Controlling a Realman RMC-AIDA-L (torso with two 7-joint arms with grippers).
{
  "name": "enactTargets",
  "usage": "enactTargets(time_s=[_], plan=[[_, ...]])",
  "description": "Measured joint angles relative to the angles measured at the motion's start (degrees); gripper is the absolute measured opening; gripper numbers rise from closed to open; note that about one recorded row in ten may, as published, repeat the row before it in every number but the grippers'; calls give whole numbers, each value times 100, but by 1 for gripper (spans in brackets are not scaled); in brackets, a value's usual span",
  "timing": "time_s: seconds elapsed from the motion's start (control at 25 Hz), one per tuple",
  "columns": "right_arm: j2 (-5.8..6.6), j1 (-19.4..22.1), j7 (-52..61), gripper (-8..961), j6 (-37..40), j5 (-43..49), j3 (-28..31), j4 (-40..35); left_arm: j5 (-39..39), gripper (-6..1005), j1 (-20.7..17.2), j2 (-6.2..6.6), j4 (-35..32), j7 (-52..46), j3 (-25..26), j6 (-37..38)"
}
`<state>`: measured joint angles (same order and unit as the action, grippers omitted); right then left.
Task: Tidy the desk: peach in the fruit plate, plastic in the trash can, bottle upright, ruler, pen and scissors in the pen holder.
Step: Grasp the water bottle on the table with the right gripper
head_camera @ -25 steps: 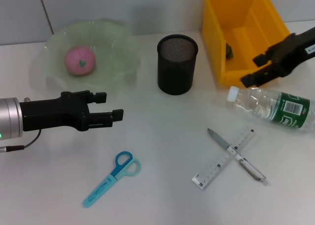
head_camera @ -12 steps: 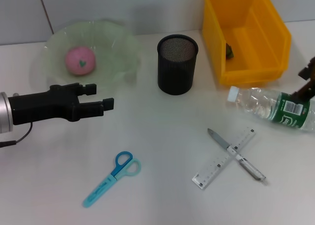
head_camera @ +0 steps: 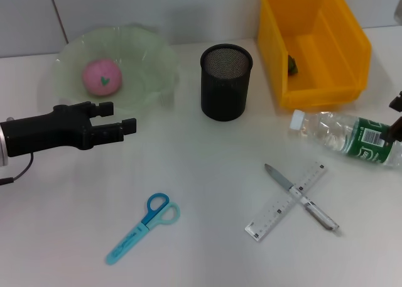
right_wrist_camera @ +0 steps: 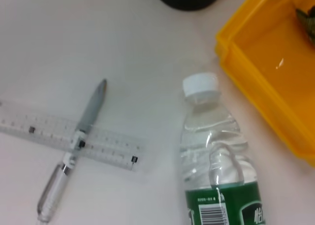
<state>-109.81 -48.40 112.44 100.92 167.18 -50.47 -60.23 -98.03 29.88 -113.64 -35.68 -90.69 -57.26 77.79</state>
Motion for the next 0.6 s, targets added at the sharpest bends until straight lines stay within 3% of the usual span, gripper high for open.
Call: enactTargets(time_s=[0.2, 0.6], plan=[[11, -7, 13, 767, -333, 3, -349, 311, -7, 815, -23, -5, 12, -2, 0, 0], [-30, 10, 13, 768, -425, 8, -427, 285, 0, 815, -35, -35, 3, -2, -4, -8]])
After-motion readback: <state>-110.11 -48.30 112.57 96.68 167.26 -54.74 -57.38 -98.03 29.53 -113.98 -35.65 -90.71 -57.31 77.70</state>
